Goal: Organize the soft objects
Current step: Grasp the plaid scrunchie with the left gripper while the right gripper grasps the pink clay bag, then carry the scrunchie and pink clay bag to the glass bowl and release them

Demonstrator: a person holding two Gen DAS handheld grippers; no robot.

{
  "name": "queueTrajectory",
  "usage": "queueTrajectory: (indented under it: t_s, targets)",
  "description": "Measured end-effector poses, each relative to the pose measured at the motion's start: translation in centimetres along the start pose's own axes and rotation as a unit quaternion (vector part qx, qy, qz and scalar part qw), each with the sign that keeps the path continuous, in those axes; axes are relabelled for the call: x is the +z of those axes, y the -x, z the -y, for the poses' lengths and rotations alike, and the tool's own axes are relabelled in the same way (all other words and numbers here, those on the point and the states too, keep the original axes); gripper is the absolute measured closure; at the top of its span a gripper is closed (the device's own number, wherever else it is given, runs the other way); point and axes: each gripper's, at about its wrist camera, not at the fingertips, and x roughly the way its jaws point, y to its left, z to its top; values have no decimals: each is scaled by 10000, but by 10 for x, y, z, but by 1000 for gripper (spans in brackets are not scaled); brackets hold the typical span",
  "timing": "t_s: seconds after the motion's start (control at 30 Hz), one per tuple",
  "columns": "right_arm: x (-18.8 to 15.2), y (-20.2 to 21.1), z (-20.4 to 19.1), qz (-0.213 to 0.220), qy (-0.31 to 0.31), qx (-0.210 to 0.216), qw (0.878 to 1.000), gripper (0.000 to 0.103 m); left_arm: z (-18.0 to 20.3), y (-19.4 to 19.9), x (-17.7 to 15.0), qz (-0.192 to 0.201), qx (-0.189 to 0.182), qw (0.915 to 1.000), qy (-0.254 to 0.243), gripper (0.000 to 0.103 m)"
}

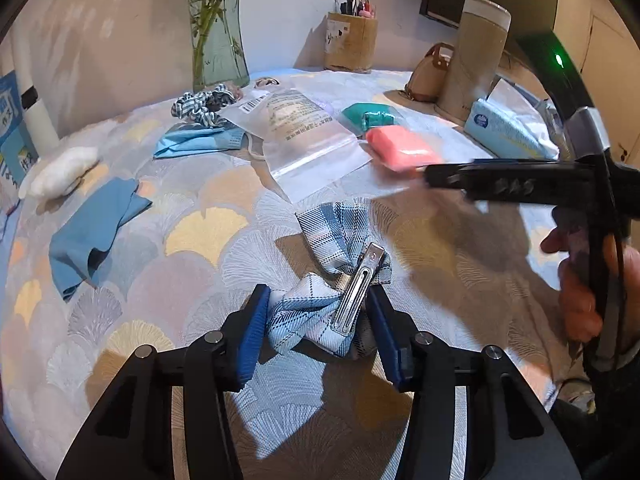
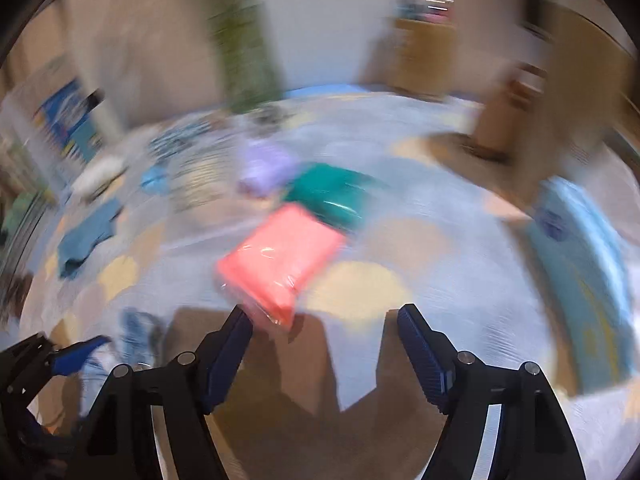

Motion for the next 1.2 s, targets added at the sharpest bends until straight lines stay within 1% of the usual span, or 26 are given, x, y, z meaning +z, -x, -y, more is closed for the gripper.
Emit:
queueTrajectory:
  t_s: [0.07,0.1,0.13,0.2,0.23,0.3,0.33,0.37,0.47,0.5,0.57,0.6,0.63,0.67,0.7,0.77,0.83,0.87,0.9,0.97,1.0,1.07,1.2]
  targets:
    - [0,5,20,8,-271,-114,9996,29,-2,-1,0,-12,-30,10000,27,56]
    - [1,9,32,30,-413,54,9991,29,-1,-1,0,-14,-24,10000,21,56]
    - [3,12,35,36,-447,197,9988,29,-1,-1,1,-16,-13,10000,11,56]
    - [8,16,34,72,-415,624,9972,28,-1,-2,1,-27,9,10000,-2,55]
    - [10,17,30,90,-370,776,9963,20,-1,-2,1,-37,17,10000,-4,54]
    - [15,15,20,143,-319,1008,9943,12,0,-4,2,-46,38,10000,-21,53]
    - [16,12,15,165,-320,998,9944,12,0,-3,2,-46,55,10000,-40,53]
    - [19,5,11,152,-315,916,9952,12,1,-4,2,-51,71,9999,-67,50]
    - [19,-15,2,17,-297,469,9985,11,3,-4,2,-69,135,9998,-123,48]
    - [18,-18,-3,71,-175,316,9993,11,4,-4,2,-64,157,9998,-143,48]
    - [17,-15,-9,158,20,261,9995,16,4,-5,2,-59,183,9997,-161,50]
    - [16,-16,-11,148,86,263,9995,29,4,-5,2,-50,205,9996,-163,52]
    - [15,-17,-13,140,164,178,9996,41,5,-4,1,-23,235,9996,-176,59]
    - [15,-16,-13,180,174,128,9996,48,6,-2,0,29,265,9995,-186,69]
    - [14,-13,-13,222,193,274,9992,48,7,-1,0,65,313,9993,-188,73]
    - [11,-9,-14,310,263,481,9980,48,9,2,-1,118,485,9986,-199,74]
    - [8,0,-16,456,279,564,9970,48,10,5,0,176,531,9983,-164,75]
    - [6,5,-17,532,267,646,9961,48,9,8,1,209,482,9986,-109,75]
    - [4,10,-16,576,243,763,9951,54,8,10,2,233,387,9990,-24,76]
    - [-3,20,-13,588,170,942,9937,54,8,18,6,322,177,9992,175,76]
    - [-5,24,-11,607,154,974,9933,54,10,21,9,374,146,9990,199,76]
    - [-7,36,-5,710,134,990,9925,54,19,31,18,514,147,9985,134,76]
    - [-6,71,14,1068,-20,1077,9884,54,45,48,38,778,252,9965,-161,76]
